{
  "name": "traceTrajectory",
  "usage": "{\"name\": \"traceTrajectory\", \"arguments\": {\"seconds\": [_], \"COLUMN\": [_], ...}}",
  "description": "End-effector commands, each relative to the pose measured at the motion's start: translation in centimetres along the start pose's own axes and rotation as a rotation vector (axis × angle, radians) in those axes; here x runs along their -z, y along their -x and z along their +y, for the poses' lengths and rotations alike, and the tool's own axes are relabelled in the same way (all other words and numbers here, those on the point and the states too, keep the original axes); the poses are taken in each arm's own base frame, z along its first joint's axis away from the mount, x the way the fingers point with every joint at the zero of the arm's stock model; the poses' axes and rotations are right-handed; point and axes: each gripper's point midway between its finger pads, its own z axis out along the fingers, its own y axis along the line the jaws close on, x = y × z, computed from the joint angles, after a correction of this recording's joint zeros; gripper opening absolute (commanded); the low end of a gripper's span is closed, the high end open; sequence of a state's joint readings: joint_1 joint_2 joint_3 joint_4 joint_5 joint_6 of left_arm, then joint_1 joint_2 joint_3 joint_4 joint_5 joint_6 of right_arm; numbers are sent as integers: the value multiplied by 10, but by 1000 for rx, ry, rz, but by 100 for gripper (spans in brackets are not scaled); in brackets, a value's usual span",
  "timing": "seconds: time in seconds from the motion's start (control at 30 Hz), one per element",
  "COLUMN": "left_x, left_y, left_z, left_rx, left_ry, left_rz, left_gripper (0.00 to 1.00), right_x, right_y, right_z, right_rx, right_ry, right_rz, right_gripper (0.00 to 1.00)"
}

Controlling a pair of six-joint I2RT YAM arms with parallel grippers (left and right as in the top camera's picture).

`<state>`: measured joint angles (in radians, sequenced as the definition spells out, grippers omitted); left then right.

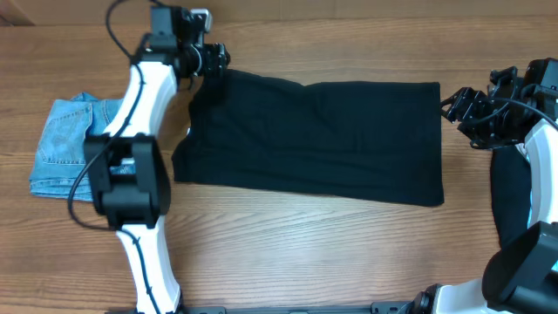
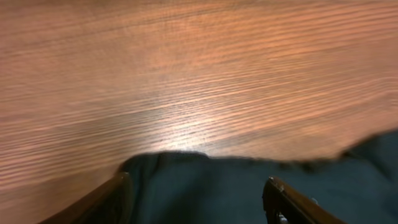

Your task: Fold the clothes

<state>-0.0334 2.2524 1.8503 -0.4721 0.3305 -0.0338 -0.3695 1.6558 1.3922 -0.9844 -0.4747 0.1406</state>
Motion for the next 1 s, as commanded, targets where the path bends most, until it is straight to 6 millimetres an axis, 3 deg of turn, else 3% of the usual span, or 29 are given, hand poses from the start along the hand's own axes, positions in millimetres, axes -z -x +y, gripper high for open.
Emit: {"name": "traceTrajectory", "arguments": {"seconds": [0.0,0.13,0.2,0.23,0.3,0.43,0.67,0.73,0.83,0.97], "left_x": [-32,-51,-58,-63,-68,-63,-15,-2,7,24], "left_y": [-12,-31,-41,-48,-54,-43,6,7,-19,-76], "left_z": [2,13,15,15,12,-2,-22,-33,-46,-62], "left_rx": [106,139,149,155,154,150,109,74,71,113], "left_ry": [-30,0,-2,-2,-5,-57,-65,-69,-68,-38], "left_rz": [5,45,70,88,104,96,101,140,267,506], "left_gripper": [71,70,63,52,41,6,4,4,4,4], "right_x": [6,4,4,4,4,4,4,4,4,4], "right_y": [2,0,0,0,0,0,-1,-1,-2,-2], "right_z": [9,7,6,6,6,6,6,6,6,6], "right_rx": [32,29,28,28,28,28,25,25,24,22], "right_ry": [28,18,16,16,16,16,15,15,14,13], "right_rz": [-10,-7,-6,-6,-6,-6,-2,-1,2,4], "right_gripper": [75,74,73,73,72,71,70,70,70,70]}}
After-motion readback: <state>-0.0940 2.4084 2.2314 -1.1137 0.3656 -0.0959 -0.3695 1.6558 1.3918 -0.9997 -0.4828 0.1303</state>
